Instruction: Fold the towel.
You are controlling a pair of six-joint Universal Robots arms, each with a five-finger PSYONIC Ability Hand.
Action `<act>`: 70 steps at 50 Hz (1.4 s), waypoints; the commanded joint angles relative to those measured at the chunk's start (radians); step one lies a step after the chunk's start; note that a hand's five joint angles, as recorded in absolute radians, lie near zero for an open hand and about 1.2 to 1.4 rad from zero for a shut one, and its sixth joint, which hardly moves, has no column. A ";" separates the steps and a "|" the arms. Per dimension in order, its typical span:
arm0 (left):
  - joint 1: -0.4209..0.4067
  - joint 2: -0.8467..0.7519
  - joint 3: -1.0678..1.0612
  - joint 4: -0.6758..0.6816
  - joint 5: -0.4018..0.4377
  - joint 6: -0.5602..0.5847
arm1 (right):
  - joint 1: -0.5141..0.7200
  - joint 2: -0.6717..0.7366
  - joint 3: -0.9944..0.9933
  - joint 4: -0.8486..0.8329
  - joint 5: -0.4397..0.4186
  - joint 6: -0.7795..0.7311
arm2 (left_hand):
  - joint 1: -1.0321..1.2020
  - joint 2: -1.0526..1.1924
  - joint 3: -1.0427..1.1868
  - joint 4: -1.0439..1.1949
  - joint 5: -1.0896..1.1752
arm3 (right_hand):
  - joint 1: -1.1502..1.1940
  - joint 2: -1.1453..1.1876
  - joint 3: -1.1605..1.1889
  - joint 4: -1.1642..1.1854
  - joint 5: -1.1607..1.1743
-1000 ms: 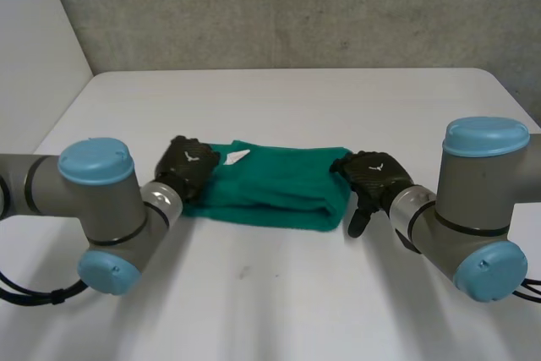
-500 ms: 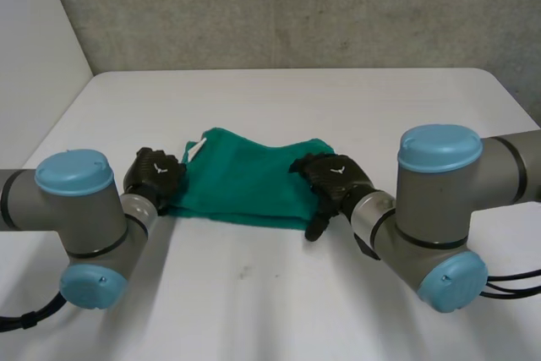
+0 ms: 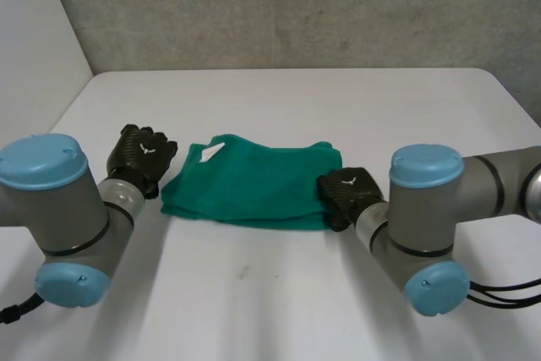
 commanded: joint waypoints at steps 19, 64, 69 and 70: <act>0.001 0.091 -0.010 0.009 -0.003 -0.036 | 0.138 -0.024 -0.231 0.034 -0.284 -0.462 | -0.315 -0.312 -0.315 -0.308 -0.306 | 0.489 0.242 0.219 0.211 0.261; -0.263 -0.303 0.455 -0.287 0.043 -0.648 | -0.033 -0.005 -0.266 0.227 -0.104 0.198 | -0.392 -0.389 -0.391 -0.384 -0.383 | -0.732 -0.980 -1.003 -1.011 -0.960; -0.243 -0.294 0.413 -0.318 -0.020 -0.603 | -0.031 0.016 -0.298 0.249 -0.137 0.195 | -0.380 -0.377 -0.379 -0.373 -0.371 | -0.732 -0.980 -1.003 -1.011 -0.960; -0.238 -0.292 0.407 -0.319 -0.029 -0.588 | -0.031 0.024 -0.304 0.253 -0.145 0.193 | -0.380 -0.377 -0.379 -0.373 -0.371 | -0.732 -0.980 -1.003 -1.011 -0.960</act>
